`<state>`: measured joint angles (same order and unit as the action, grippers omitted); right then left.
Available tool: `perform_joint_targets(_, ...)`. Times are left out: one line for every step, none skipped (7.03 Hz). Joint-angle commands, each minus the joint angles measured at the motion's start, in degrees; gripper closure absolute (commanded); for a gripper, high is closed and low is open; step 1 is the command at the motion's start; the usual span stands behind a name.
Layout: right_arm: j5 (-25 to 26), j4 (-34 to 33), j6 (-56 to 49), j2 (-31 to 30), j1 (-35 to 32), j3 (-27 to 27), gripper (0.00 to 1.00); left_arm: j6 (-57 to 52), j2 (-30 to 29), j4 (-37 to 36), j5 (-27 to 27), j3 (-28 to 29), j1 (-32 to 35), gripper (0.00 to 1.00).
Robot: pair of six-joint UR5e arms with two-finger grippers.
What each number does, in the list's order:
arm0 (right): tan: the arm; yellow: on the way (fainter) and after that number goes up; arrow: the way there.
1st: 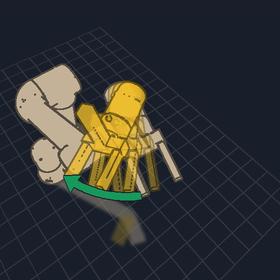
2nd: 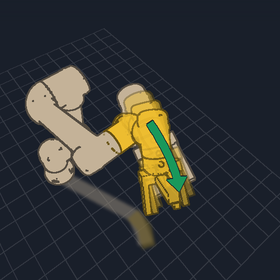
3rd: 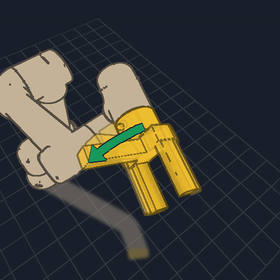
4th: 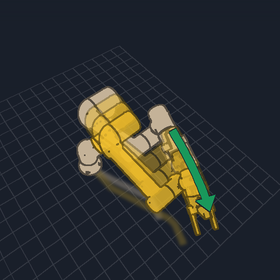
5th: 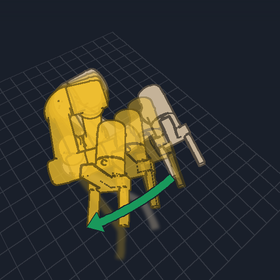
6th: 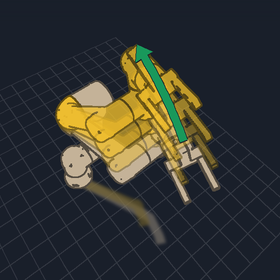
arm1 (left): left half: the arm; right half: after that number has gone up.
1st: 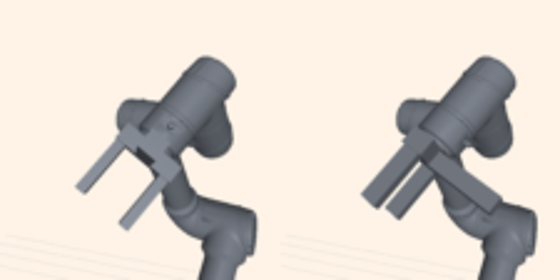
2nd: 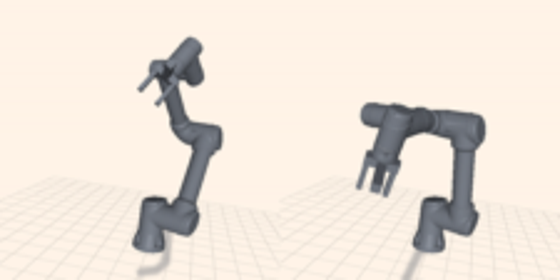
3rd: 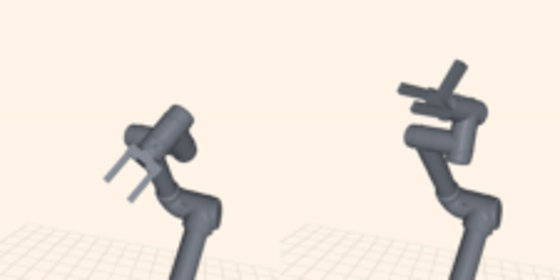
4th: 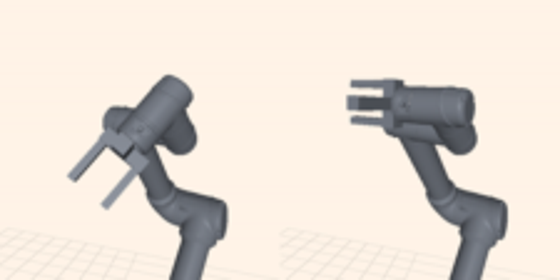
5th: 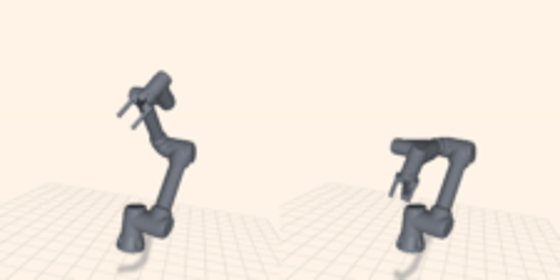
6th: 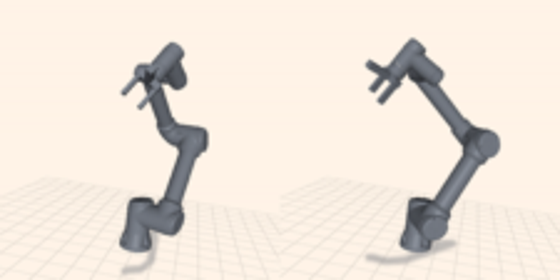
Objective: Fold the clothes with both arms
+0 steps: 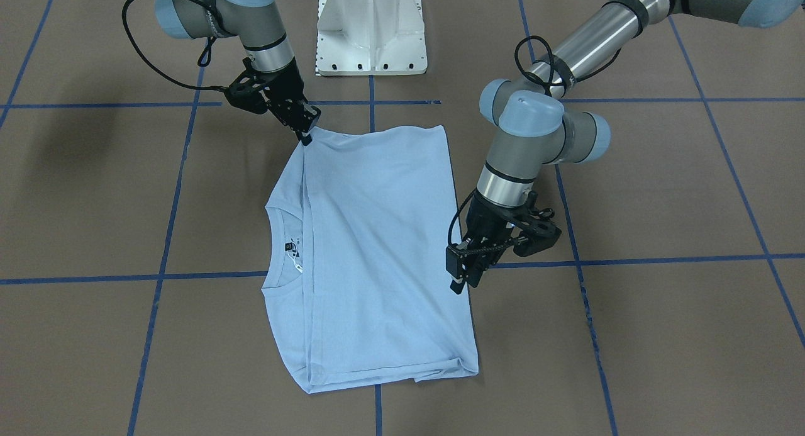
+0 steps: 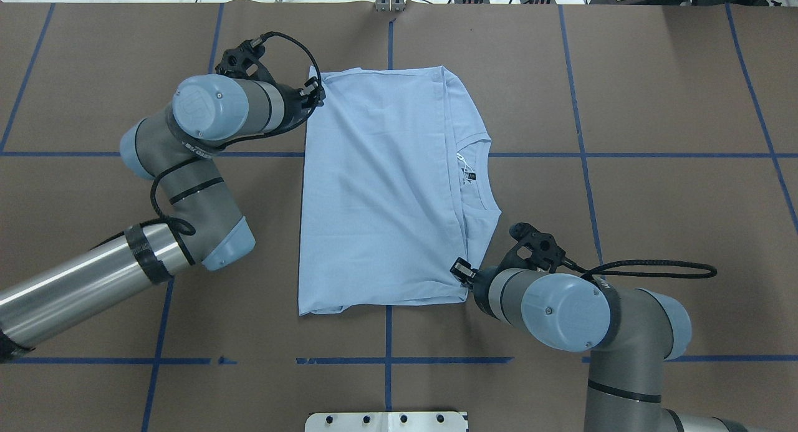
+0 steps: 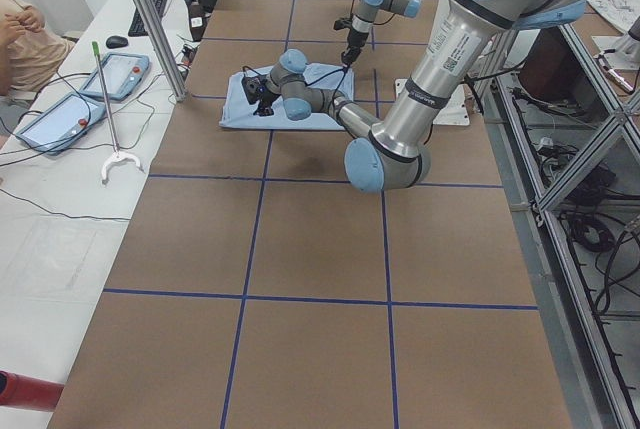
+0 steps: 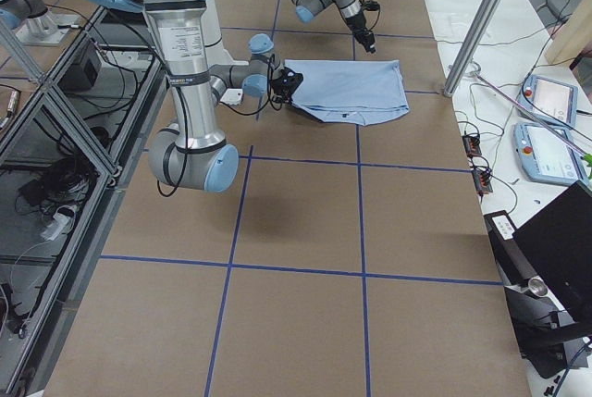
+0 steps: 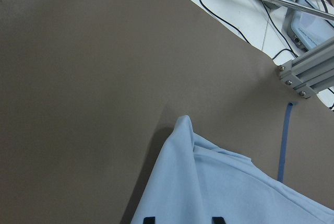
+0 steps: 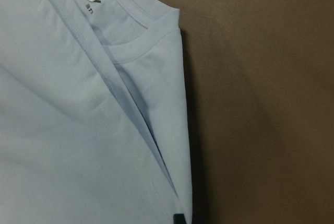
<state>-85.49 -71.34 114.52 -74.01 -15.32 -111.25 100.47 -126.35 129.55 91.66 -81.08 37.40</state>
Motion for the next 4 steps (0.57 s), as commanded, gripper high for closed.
perform_joint_targets(-0.1, 0.1, -0.1, -3.4, 0.0, -3.3, 1.00, 8.7, 5.6, -11.7, -0.8, -17.6, -9.1, 0.50)
perform_joint_targets(-0.1, 0.1, 0.0, -3.4, 0.0, -3.4, 1.00, 12.6, 8.4, -16.6, -4.6, -24.1, -16.0, 0.50)
perform_joint_targets(-0.2, 0.1, 0.0, -3.5, 0.0, -3.4, 1.00, 15.9, 12.3, -18.4, -6.9, -28.5, -20.8, 0.49)
perform_joint_targets(-0.2, 0.1, 0.0, -3.5, 0.0, -3.5, 1.00, 18.2, 14.9, -18.4, -7.3, -29.0, -24.4, 0.46)
